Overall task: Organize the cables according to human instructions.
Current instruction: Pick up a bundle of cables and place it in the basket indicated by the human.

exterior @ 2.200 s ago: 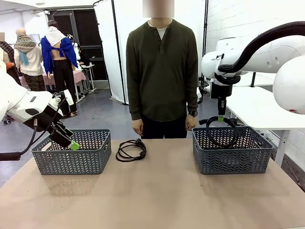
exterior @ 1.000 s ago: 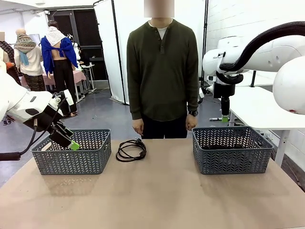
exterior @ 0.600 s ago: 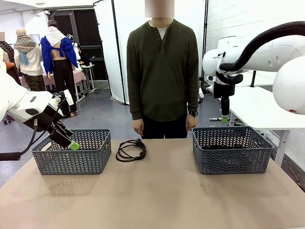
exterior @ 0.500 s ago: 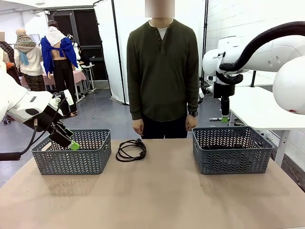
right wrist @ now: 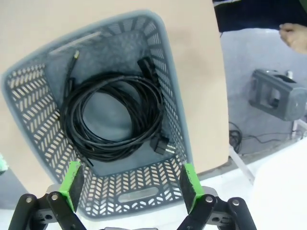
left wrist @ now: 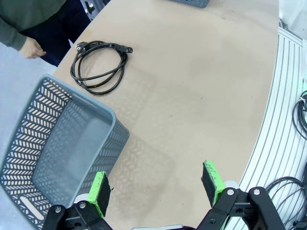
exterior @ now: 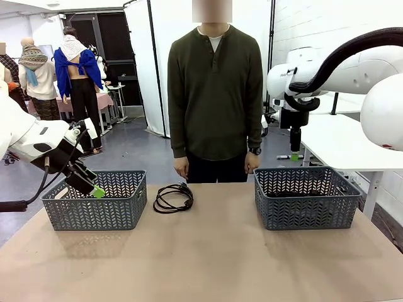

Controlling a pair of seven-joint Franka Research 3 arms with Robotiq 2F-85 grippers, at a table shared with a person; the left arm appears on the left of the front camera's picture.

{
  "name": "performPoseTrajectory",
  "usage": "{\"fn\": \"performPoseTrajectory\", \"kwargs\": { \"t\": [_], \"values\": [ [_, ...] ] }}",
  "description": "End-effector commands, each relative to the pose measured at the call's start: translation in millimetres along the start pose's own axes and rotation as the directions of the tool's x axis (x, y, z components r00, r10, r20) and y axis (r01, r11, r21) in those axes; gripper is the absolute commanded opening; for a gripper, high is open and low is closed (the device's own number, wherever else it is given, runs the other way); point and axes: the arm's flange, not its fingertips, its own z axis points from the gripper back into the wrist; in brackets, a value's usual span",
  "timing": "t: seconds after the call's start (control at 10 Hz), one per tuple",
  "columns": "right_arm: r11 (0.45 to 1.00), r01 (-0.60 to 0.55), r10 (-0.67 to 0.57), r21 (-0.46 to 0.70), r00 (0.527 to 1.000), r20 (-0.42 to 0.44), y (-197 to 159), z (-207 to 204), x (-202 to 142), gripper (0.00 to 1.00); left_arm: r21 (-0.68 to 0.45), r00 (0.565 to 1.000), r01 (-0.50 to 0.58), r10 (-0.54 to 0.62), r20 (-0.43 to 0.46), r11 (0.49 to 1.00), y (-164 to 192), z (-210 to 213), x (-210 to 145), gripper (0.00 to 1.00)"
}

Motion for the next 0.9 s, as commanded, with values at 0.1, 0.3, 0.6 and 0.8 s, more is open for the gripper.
{"fn": "performPoseTrajectory", "kwargs": {
  "t": [0.1, 0.3, 0.6, 0.8],
  "values": [
    [0.988, 0.137, -0.143, 0.075, 0.985, 0.093, 53, 13, 1, 1.0, -0.02, 1.0, 0.01, -0.01, 0.015, 1.0, 4, 0, -3, 1.0],
    [0.98, 0.18, -0.189, 0.081, 0.975, 0.121, 93, 16, -2, 1.0, -0.02, 1.0, 0.01, -0.01, 0.015, 1.0, 4, 0, -3, 1.0],
    [0.975, 0.211, -0.221, 0.066, 0.941, 0.255, 159, 9, -5, 1.0, -0.02, 1.0, 0.01, -0.01, 0.015, 1.0, 4, 0, -3, 1.0],
    [0.972, 0.235, -0.228, 0.017, 0.92, 0.32, 192, -6, -3, 1.0, -0.02, 1.0, 0.01, -0.01, 0.015, 1.0, 4, 0, -3, 1.0]
  ]
}}
